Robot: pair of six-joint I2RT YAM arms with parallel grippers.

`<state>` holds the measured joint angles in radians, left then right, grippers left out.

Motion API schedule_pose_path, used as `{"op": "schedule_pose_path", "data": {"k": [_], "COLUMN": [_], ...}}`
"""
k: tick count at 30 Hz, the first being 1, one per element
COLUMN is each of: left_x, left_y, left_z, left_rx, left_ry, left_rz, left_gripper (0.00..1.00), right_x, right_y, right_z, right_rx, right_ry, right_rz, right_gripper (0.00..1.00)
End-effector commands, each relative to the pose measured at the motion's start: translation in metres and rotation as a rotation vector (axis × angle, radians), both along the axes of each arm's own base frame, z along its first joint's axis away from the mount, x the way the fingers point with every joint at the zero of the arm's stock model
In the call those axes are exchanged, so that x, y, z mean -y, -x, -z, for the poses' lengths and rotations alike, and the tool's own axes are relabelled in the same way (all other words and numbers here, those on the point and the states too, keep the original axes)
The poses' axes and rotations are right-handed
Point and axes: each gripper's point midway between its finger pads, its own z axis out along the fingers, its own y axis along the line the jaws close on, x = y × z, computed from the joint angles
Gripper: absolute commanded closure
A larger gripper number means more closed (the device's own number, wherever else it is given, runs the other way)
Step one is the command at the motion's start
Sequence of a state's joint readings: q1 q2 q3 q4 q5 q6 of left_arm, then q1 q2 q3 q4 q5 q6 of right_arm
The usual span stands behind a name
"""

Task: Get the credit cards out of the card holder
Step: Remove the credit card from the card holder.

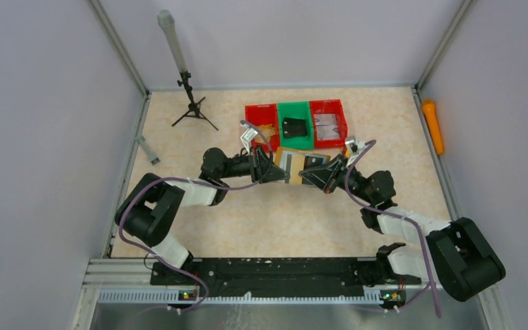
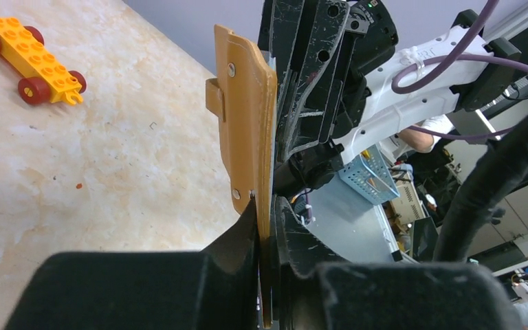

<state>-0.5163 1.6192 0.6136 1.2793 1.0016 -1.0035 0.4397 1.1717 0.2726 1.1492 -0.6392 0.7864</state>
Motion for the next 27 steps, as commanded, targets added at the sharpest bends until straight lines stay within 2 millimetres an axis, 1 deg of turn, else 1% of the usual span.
{"op": "schedule_pose_path", "data": {"k": [1, 3, 4, 5, 6, 10, 12, 13, 18, 19, 27], "left_x": [-0.006, -0.007, -0.007, -0.008, -0.008, -0.01, -0.011, -0.011, -0.011, -0.012, -0.018], "left_y": [0.008, 0.01, 0.01, 0.011, 0.01, 0.008, 0.008, 0.007, 0.005, 0.005, 0.005], "left_z": [-0.028, -0.03, -0.032, -0.032, -0.032, -0.031, -0.031, -0.031, -0.03, -0.03, -0.035], "left_rx": [0.122, 0.123, 0.126, 0.127, 0.125, 0.121, 0.123, 0.123, 0.116, 0.119, 0.133], "left_ry": [0.08, 0.093, 0.101, 0.106, 0.107, 0.104, 0.106, 0.106, 0.099, 0.1, 0.118], "left_rz": [-0.002, 0.004, 0.006, 0.006, 0.004, -0.009, -0.012, -0.017, -0.024, -0.026, -0.041], "left_gripper": [0.92, 0.92, 0.89, 0.85, 0.83, 0.83, 0.8, 0.81, 0.98, 1.0, 1.0], "right_x": [0.001, 0.003, 0.004, 0.006, 0.007, 0.007, 0.007, 0.007, 0.008, 0.008, 0.013], "right_y": [0.001, 0.0, 0.0, 0.0, -0.001, -0.001, -0.001, -0.001, -0.001, -0.002, -0.008], "right_z": [-0.013, -0.012, -0.012, -0.013, -0.012, -0.013, -0.013, -0.013, -0.013, -0.013, -0.007], "right_rx": [0.052, 0.044, 0.04, 0.039, 0.033, 0.03, 0.025, 0.026, 0.027, 0.026, -0.008], "right_ry": [-0.033, -0.039, -0.044, -0.051, -0.056, -0.064, -0.067, -0.069, -0.069, -0.07, -0.077], "right_rz": [-0.013, -0.013, -0.012, -0.008, -0.007, -0.02, -0.026, -0.027, -0.023, -0.021, -0.001], "right_gripper": [1.0, 1.0, 1.0, 1.0, 1.0, 1.0, 1.0, 1.0, 1.0, 1.0, 1.0]}}
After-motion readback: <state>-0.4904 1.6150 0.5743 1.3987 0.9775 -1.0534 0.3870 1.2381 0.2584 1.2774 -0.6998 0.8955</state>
